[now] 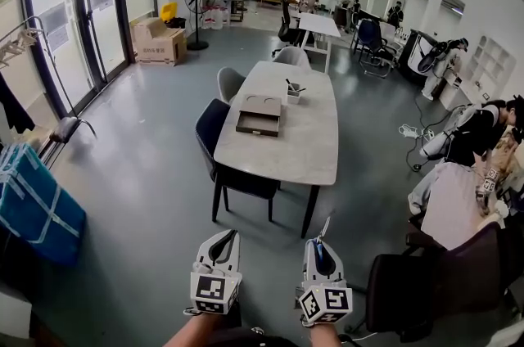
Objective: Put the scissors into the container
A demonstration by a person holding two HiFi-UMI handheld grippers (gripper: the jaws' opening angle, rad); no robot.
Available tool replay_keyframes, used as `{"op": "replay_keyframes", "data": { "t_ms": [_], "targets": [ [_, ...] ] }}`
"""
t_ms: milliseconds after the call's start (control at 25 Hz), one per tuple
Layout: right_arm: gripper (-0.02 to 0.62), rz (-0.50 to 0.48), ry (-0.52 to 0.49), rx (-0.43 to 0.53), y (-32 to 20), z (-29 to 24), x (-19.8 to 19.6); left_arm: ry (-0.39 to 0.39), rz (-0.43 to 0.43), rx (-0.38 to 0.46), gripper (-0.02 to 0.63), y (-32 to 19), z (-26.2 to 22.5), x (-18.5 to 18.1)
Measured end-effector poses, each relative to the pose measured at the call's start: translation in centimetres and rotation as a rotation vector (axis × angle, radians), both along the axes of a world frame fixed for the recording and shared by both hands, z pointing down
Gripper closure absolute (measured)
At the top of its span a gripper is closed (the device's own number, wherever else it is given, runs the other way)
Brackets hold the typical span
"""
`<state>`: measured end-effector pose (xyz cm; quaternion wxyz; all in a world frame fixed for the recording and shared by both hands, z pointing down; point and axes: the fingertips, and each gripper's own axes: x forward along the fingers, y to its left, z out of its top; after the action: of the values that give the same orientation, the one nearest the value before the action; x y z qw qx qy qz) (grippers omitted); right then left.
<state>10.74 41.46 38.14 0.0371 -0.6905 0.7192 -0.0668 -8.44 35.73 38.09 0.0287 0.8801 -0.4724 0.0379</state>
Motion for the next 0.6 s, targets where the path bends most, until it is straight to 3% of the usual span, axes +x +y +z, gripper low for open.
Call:
{"op": "replay_keyframes", "data": {
  "t_ms": [600],
  "targets": [
    [0.555,0.014,0.007,-0.003,-14.6,0.1,1.4,0.008,0.039,-0.020,0.587,-14.7,0.5,2.4]
  ]
}}
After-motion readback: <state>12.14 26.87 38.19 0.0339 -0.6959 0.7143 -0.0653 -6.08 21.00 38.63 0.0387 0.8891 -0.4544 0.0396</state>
